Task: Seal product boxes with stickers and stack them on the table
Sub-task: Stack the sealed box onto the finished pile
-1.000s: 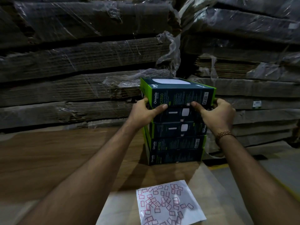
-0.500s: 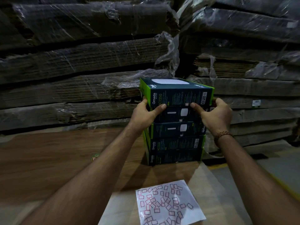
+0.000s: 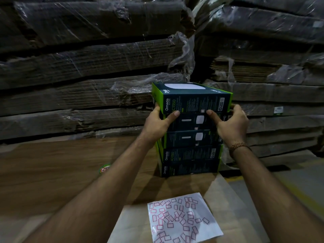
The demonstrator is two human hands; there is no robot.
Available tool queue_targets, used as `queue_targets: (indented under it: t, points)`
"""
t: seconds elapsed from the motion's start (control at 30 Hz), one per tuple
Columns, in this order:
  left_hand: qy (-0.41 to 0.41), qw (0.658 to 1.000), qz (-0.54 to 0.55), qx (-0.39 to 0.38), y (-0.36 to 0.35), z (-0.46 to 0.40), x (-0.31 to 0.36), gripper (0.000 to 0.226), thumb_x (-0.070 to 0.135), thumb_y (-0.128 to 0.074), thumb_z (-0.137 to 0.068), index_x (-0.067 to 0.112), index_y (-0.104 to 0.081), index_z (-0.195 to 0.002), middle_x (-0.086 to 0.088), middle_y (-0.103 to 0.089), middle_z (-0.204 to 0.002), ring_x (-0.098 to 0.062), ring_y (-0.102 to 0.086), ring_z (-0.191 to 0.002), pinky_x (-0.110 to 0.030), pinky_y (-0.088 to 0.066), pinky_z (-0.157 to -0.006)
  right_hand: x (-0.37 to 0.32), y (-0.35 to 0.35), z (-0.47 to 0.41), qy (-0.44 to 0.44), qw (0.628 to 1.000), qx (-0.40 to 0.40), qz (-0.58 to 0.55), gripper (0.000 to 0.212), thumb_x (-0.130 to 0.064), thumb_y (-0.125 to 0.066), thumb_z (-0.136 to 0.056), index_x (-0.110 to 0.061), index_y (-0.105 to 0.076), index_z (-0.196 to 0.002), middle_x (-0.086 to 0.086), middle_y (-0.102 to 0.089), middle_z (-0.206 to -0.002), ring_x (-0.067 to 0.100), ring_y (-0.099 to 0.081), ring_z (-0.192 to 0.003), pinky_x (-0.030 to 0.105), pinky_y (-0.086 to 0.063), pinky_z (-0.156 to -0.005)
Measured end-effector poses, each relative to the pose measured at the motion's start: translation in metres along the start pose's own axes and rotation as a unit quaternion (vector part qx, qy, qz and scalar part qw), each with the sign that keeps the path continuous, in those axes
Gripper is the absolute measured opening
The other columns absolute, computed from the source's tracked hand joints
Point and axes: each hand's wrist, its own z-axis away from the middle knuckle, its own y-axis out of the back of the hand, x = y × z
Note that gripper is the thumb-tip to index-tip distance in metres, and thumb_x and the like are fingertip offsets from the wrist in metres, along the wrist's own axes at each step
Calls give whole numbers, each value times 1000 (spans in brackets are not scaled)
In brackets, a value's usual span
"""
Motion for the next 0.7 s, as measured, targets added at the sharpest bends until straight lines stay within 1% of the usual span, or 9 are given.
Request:
queue_targets:
  t: [0.17,0.23,0.3,0.37,0.43,0.5,0.53,0.63,0.7]
  points:
    - [-17,999,-33,-8,-7,10,-2,88,56,-69,-98,34,-19,-167,4,-51,-159,-17,-50,-141,-44,-43,-118,-4,2,0,-21,1000,-12,7,73,-59,-87,-77,-15,-59,-127,7,-62,-128,16,-56,-106,33,-51,-81]
    - [-17,999,-41,-5,-7,14,-5,84,50,-70,-99,34,-22,-166,3,-52,-159,-20,-50,-144,-51,-45,-119,-3,2,2,-37,999,-17,-3,68,-54,-88,-79,-18,-58,-129,6,-64,-129,18,-60,-110,39,-58,-89]
    - [-19,999,-50,6,-5,19,-6,80,47,-72,-99,33,-29,-164,3,-54,-157,-21,-52,-143,-54,-47,-118,-4,0,10,-53,999,-5,0,69,-50,-88,-81,-19,-55,-132,6,-64,-130,25,-62,-116,50,-59,-97]
    - [-19,998,-48,25,-3,27,-3,75,40,-71,-101,29,-31,-164,2,-53,-157,-20,-52,-142,-48,-46,-118,-6,-1,23,-66,997,15,28,77,-47,-85,-85,-16,-48,-144,10,-58,-138,31,-58,-126,54,-54,-103]
    - [-13,998,-43,48,-1,37,-3,75,36,-71,-103,24,-31,-166,0,-50,-160,-18,-51,-141,-38,-46,-115,-13,0,42,-66,997,29,37,75,-43,-80,-91,-14,-44,-150,12,-53,-142,32,-54,-129,47,-51,-102]
    - [-15,997,-50,64,2,50,-2,73,34,-71,-103,22,-34,-165,0,-49,-161,-10,-49,-133,-25,-46,-103,-23,2,65,-45,998,21,40,63,-41,-77,-94,-14,-51,-145,12,-54,-139,31,-54,-125,39,-47,-96]
    - [-20,996,-55,69,4,57,-2,70,34,-71,-103,22,-37,-163,1,-50,-160,-6,-47,-130,-22,-45,-98,-27,4,76,-32,999,11,42,55,-41,-76,-95,-15,-57,-140,12,-56,-137,30,-55,-123,38,-46,-94]
    - [-31,993,-64,94,17,79,-5,59,36,-73,-101,23,-51,-155,4,-57,-151,-7,-50,-132,-27,-44,-102,-39,6,109,1,999,-17,29,34,-40,-75,-96,-16,-70,-121,7,-63,-123,22,-57,-108,32,-44,-88]
    - [-33,991,-62,114,28,94,-7,53,37,-75,-100,24,-58,-149,7,-62,-144,-9,-56,-131,-36,-51,-109,-44,4,129,16,999,-32,-1,26,-38,-75,-95,-18,-73,-112,4,-67,-114,21,-62,-102,34,-52,-86]
